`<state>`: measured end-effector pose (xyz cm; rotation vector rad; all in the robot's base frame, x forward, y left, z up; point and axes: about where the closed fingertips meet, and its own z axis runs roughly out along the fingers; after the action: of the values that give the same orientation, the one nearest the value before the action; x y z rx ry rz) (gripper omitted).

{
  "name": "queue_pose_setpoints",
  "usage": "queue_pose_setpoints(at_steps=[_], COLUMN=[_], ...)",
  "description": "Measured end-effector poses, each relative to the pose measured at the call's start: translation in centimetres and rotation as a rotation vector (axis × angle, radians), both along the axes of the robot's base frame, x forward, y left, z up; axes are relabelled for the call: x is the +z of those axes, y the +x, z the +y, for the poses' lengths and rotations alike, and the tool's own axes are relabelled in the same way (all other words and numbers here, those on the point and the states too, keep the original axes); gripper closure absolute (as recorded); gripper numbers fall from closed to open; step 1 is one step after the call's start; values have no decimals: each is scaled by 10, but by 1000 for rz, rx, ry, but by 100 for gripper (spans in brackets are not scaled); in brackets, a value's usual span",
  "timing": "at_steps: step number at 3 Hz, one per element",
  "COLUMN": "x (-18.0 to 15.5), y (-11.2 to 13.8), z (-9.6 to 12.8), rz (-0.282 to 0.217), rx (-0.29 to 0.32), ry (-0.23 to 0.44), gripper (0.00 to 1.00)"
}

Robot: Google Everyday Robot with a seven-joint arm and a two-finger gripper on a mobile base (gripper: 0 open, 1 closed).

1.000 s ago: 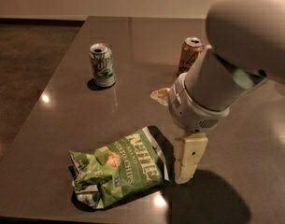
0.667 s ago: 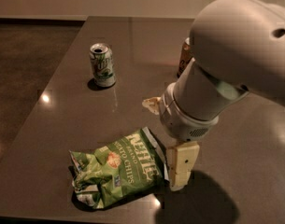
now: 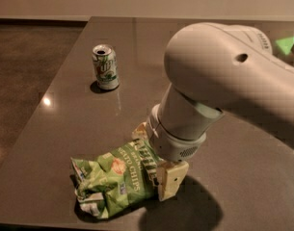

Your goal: Pick green jalapeno chip bag

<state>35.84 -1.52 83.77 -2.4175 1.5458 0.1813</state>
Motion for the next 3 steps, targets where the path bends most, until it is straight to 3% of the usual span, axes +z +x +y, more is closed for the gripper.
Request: queue_pose_setpoints(at_steps=[1,2,3], x=[0,17,50], y=[3,17,32], z=[0,-11,-28], rz=[16,5,18], rx=[-8,-86,-179], ry=[-18,-14,56], gripper=[50,80,100])
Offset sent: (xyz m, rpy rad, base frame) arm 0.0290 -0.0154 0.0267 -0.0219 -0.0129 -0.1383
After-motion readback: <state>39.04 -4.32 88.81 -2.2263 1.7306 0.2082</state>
